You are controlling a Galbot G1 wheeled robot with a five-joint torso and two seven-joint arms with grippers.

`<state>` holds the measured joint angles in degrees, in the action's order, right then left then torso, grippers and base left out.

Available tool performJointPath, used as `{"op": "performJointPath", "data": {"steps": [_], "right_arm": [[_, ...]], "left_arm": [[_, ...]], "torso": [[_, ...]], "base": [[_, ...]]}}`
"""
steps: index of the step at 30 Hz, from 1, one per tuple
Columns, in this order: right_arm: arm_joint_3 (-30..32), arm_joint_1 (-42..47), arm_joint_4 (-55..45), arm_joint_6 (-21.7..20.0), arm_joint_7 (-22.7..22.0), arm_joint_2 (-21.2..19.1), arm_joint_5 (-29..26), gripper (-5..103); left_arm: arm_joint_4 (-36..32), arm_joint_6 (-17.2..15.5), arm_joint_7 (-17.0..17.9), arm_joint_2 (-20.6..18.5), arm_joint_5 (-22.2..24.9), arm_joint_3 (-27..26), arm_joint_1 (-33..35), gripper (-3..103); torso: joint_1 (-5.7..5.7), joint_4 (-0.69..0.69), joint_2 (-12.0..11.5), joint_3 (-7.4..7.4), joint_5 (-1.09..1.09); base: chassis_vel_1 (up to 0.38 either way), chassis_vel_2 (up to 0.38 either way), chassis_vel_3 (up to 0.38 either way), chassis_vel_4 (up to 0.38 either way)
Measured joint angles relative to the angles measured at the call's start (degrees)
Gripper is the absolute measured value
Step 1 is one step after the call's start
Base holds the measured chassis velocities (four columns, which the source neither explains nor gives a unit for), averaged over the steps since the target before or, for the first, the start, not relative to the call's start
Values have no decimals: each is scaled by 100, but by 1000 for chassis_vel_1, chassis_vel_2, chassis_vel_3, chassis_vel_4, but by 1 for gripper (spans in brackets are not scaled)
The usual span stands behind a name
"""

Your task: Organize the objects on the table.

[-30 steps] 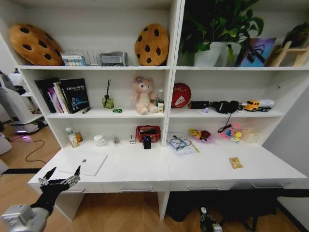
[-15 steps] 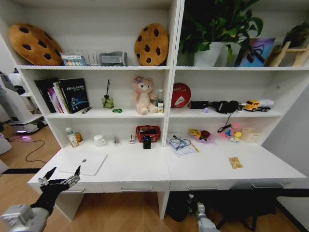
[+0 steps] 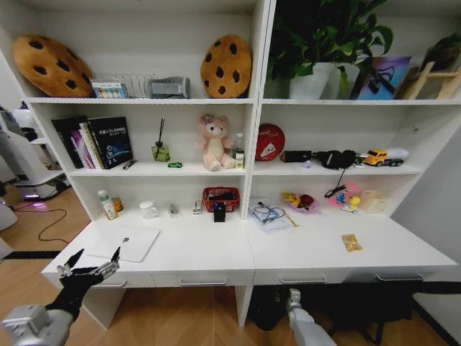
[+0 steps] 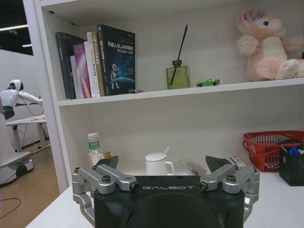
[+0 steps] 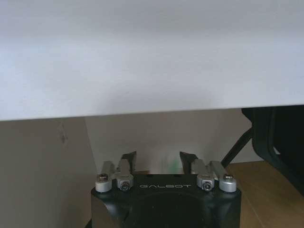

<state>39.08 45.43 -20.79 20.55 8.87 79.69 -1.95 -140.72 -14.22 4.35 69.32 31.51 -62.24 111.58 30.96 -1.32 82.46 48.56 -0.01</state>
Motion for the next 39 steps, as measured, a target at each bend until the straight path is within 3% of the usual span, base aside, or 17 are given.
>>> {"op": "performJointPath", "data": {"steps": [2, 5, 6, 9, 15, 18, 20, 21, 25, 26, 30, 32, 33, 37, 39], "right_arm": [[-1, 30, -15, -7, 2, -16, -24, 58], [-18, 332, -194, -23, 64, -23, -21, 75], [-18, 332, -194, -23, 64, -23, -21, 75], [-30, 786, -420, 35, 50, 40, 109, 91], [-33, 1403, -711, 290, -213, 64, 267, 100], [-49, 2184, -1391, 638, -473, 1, 523, 100], [-35, 3206, -2518, 883, -582, -75, 692, 100], [-35, 3206, -2518, 883, -582, -75, 692, 100], [67, 5007, -4883, 1219, -91, -202, -119, 100], [67, 5007, -4883, 1219, -91, -202, -119, 100], [402, 6377, -7057, 1372, 103, -234, -748, 100], [482, 6577, -7512, 1392, 120, -235, -911, 100], [623, 6888, -8239, 1359, 143, -244, -1267, 100], [923, 7193, -9222, 1072, 118, -236, -1624, 100], [1203, 7251, -10114, 528, -177, -256, -1750, 100]], "left_arm": [[0, 0, 0, 0, 0, 0, 0, 100], [0, 0, 0, 0, 0, 0, 0, 100], [0, 0, 0, 0, 0, 0, 0, 100], [0, 0, 0, 0, 0, 0, 0, 100], [0, 0, 0, 0, 0, 0, 0, 100], [0, 0, 0, 0, 0, 0, 0, 100], [-1, 0, 1, 0, 0, 0, 0, 100], [-1, 0, 1, 0, 0, 0, 0, 100], [-1, 0, 0, 0, 0, 0, 0, 100], [-1, 0, 0, 0, 0, 0, 0, 100], [-1, 0, 0, 0, 0, 0, 0, 100], [-1, 0, 0, 0, 0, 0, 0, 100], [0, 0, 0, 0, 0, 0, 0, 100], [-1, 0, 0, 0, 0, 0, 0, 100], [-1, 0, 0, 0, 0, 0, 0, 100]], "torso": [[0, 0, 0, 0, 0], [0, 0, 0, 0, 1], [0, 0, 0, 0, 1], [-1, 0, 0, 0, 1], [-1, 0, 0, 0, 2], [-1, 0, 0, -1, 2], [-1, -3, 1, -1, 1], [-1, -3, 1, -1, 1], [-2, -1, 1, -1, 1], [-2, -1, 1, -1, 1], [-2, -2, 1, -1, 0], [-2, 0, 1, -1, 1], [-2, 2, 1, -1, -2], [-1, -1, 1, 0, 2], [-1, 0, 1, 0, 0]], "base": [[0, 0, 0, 0], [0, 0, 0, 0], [0, 0, 0, 0], [0, 0, 0, 0], [0, 0, 0, 0], [0, 0, 0, 0], [0, 0, 0, 0], [0, 0, 0, 0], [0, 0, 0, 0], [0, 0, 0, 0], [0, 0, 0, 0], [0, 0, 0, 0], [0, 0, 0, 0], [0, 0, 0, 0], [0, 0, 0, 0]]}}
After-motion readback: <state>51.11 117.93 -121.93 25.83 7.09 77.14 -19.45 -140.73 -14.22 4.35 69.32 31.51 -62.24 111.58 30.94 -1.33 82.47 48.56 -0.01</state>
